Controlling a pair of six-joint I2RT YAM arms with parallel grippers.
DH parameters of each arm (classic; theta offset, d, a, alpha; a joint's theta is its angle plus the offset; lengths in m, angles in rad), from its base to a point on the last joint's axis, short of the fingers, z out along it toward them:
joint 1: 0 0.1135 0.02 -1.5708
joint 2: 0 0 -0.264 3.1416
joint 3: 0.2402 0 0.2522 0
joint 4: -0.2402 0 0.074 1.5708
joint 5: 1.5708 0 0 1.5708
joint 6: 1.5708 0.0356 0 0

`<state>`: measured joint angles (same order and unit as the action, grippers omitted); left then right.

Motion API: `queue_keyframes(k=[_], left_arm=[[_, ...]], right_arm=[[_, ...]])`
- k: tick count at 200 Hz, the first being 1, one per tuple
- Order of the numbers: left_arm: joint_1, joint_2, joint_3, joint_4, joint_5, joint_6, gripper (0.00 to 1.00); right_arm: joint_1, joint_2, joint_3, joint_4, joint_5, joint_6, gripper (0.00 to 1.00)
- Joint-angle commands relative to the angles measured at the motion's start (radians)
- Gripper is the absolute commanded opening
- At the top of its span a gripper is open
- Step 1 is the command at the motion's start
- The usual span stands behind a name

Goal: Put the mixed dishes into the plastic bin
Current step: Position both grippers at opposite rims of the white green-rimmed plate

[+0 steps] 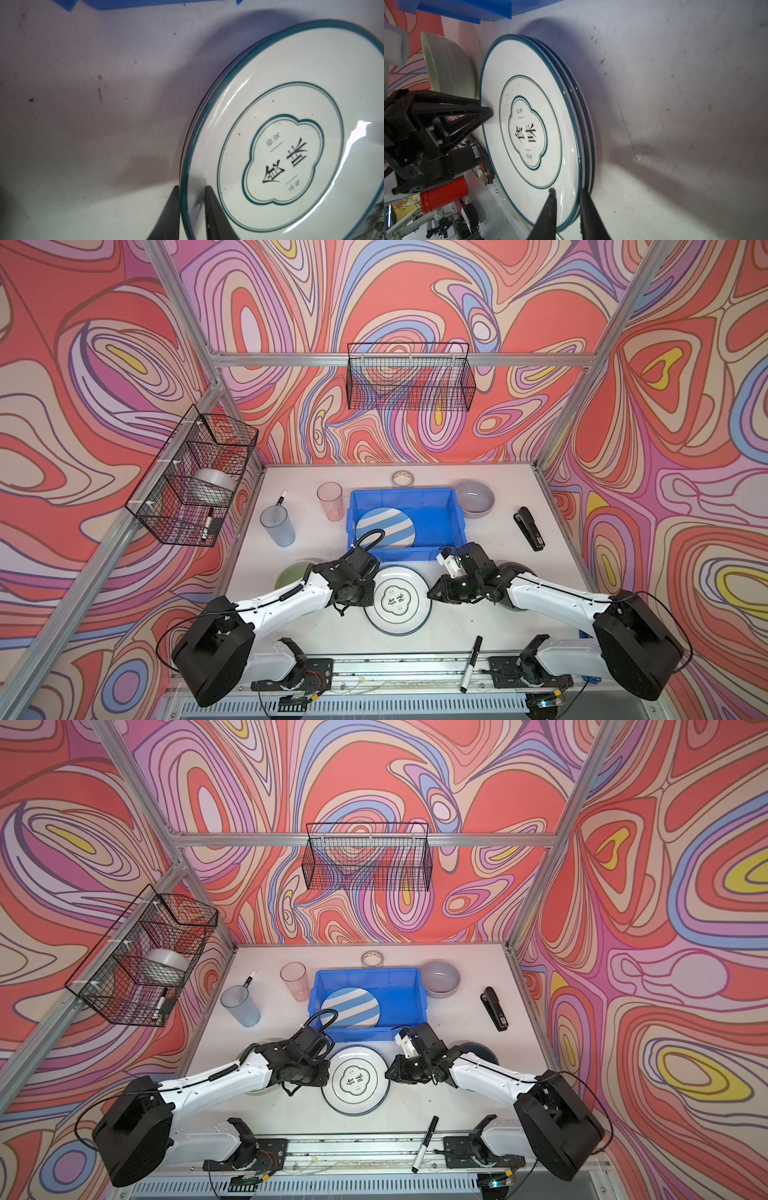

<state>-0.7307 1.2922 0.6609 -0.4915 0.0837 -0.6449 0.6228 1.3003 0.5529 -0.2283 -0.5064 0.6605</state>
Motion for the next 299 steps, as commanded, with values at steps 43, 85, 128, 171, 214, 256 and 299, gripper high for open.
queue_keyframes(k=[43, 85, 128, 171, 214, 256, 299], left_arm=[[-0.016, 0.012, -0.021, 0.041, 0.018, -0.018, 0.24], [-0.016, 0.015, -0.02, 0.041, 0.014, -0.015, 0.24], [-0.016, 0.022, -0.023, 0.044, 0.013, -0.012, 0.24], [-0.016, 0.039, -0.024, 0.055, 0.019, -0.009, 0.23], [-0.018, 0.036, -0.024, 0.059, 0.018, -0.009, 0.23], [-0.017, 0.032, -0.024, 0.06, 0.021, -0.007, 0.23], [-0.018, 0.028, -0.023, 0.065, 0.036, 0.0, 0.23]], right_arm=[[0.005, 0.02, 0.008, 0.004, 0.037, -0.008, 0.22], [0.005, 0.044, 0.013, 0.009, 0.04, -0.01, 0.22], [0.005, 0.036, 0.001, 0.061, -0.018, 0.003, 0.2], [0.005, 0.005, -0.017, 0.127, -0.087, 0.034, 0.17], [0.005, -0.025, -0.019, 0.148, -0.11, 0.055, 0.16], [0.005, -0.027, -0.013, 0.177, -0.13, 0.072, 0.16], [0.005, 0.009, -0.017, 0.235, -0.15, 0.088, 0.16]])
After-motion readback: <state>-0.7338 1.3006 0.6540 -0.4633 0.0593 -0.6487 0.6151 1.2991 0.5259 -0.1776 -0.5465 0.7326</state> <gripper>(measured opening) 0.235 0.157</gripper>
